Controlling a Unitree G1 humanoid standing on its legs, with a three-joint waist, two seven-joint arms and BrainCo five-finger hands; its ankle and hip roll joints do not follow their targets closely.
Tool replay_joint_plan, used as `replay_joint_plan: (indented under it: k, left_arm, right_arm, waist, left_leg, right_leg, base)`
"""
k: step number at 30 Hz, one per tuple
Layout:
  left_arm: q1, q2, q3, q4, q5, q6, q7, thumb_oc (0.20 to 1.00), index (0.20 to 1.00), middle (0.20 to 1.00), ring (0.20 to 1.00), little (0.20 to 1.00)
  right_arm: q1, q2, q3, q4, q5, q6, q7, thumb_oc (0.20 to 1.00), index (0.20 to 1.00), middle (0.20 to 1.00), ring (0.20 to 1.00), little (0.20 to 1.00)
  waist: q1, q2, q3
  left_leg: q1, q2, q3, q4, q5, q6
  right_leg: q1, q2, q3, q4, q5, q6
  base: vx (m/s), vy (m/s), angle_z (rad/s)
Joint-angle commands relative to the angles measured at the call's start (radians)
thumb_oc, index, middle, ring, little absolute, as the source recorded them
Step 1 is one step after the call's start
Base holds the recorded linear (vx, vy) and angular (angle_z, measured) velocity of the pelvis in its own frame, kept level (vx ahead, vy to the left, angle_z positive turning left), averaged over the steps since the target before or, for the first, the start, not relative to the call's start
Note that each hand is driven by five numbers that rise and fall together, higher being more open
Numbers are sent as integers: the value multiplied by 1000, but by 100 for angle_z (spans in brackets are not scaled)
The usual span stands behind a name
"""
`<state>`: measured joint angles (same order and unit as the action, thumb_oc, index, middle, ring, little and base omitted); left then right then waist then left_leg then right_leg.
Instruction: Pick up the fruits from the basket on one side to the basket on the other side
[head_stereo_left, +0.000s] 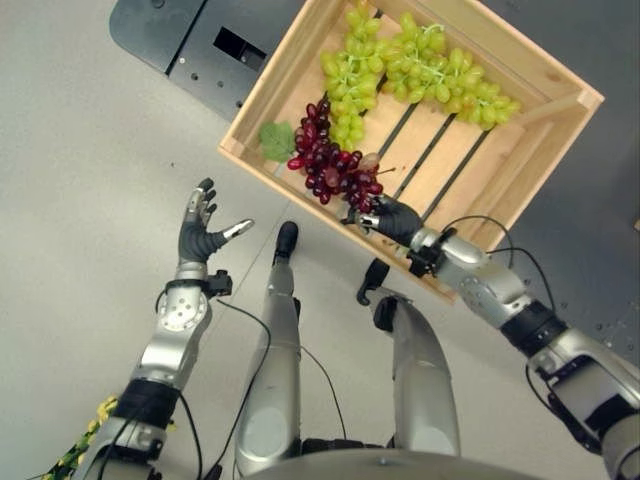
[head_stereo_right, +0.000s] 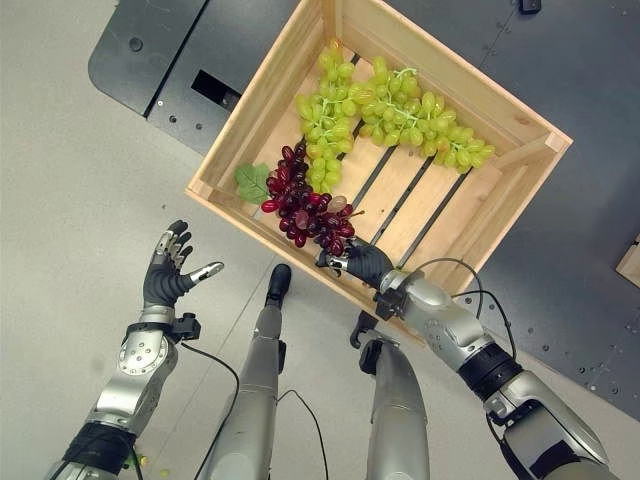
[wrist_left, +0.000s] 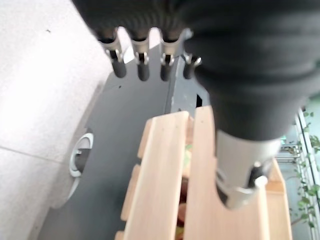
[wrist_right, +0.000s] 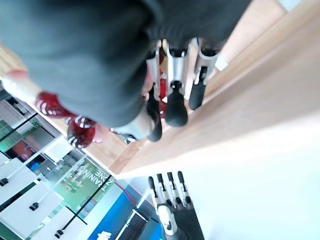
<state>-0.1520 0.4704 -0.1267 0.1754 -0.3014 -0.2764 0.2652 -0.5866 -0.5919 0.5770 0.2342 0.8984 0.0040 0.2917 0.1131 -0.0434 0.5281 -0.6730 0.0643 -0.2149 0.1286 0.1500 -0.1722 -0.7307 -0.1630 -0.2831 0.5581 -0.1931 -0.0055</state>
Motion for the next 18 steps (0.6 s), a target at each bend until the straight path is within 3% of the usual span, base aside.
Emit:
replay_joint_plan:
  k: [1, 4, 5, 7, 8, 10, 13, 14, 18]
  left_arm:
    - [43, 4, 43, -52, -23, -43, 11, 1000, 1000, 1000, 1000, 1000]
    - [41, 15, 43, -53, -20, -45, 11, 1000, 1000, 1000, 1000, 1000]
    - [42, 17, 43, -54, -19, -46, 13, 1000, 1000, 1000, 1000, 1000]
    - [45, 31, 42, -62, -17, -48, 17, 1000, 1000, 1000, 1000, 1000]
    - [56, 47, 42, -76, -5, -47, 18, 1000, 1000, 1000, 1000, 1000]
    - [63, 54, 44, -79, 3, -49, 22, 1000, 1000, 1000, 1000, 1000]
    - [77, 82, 68, -79, 35, -45, 44, 1000, 1000, 1000, 1000, 1000]
    - [88, 83, 84, -100, 54, -50, 57, 1000, 1000, 1000, 1000, 1000]
    - [92, 80, 111, -107, 67, -49, 69, 1000, 1000, 1000, 1000, 1000]
  right_arm:
    - [-33, 33, 16, -98, 57, -61, 27, 200, 200, 200, 200, 200]
    - [-50, -1, 25, -96, 18, -65, 19, 200, 200, 200, 200, 200]
    - [-55, -10, 25, -94, 14, -67, 15, 1000, 1000, 1000, 1000, 1000]
    - [-95, -71, 22, -79, -74, -93, -17, 1000, 1000, 1000, 1000, 1000]
    - [-163, -170, 29, -92, -218, -111, -53, 1000, 1000, 1000, 1000, 1000]
    - [-193, -213, 32, -84, -282, -119, -81, 1000, 1000, 1000, 1000, 1000]
    - [-323, -376, 41, -94, -623, -129, -186, 1000, 1000, 1000, 1000, 1000]
    - [-336, -386, 2, -97, -741, -131, -245, 1000, 1000, 1000, 1000, 1000]
    - [-351, -378, -67, -91, -910, -97, -307, 1000, 1000, 1000, 1000, 1000]
  waist:
    - [-20, -45, -8]
    - [-22, -50, -8]
    - [-22, -51, -8]
    - [-22, -53, -8]
    - [-23, -58, -8]
    - [-23, -61, -8]
    - [-32, -72, -8]
    - [-38, -76, -8]
    - [-43, -80, -8]
  left_leg:
    - [101, -41, 54, -12, -70, 64]
    - [108, -39, 58, -12, -72, 65]
    - [109, -39, 60, -12, -73, 65]
    - [111, -37, 62, -11, -73, 64]
    - [114, -35, 64, -12, -74, 63]
    - [116, -35, 66, -12, -74, 63]
    - [117, -33, 70, -8, -75, 64]
    - [125, -33, 73, -5, -85, 66]
    - [125, -32, 77, -6, -84, 69]
  right_leg:
    - [73, -10, 41, -189, 130, 128]
    - [79, -8, 47, -194, 133, 129]
    - [80, -9, 47, -194, 133, 129]
    - [81, -9, 48, -195, 135, 131]
    - [84, -9, 49, -197, 134, 131]
    - [85, -9, 48, -198, 134, 132]
    - [87, -8, 50, -204, 141, 134]
    - [93, -6, 53, -204, 135, 135]
    - [91, -4, 55, -211, 143, 135]
  base:
    - [-10, 24, -3]
    - [-7, 11, -4]
    - [-7, 12, -5]
    - [-9, 10, -6]
    - [-8, 4, -7]
    - [-7, 1, -8]
    - [-2, 1, -2]
    - [-18, 18, -4]
    - [-2, 2, -1]
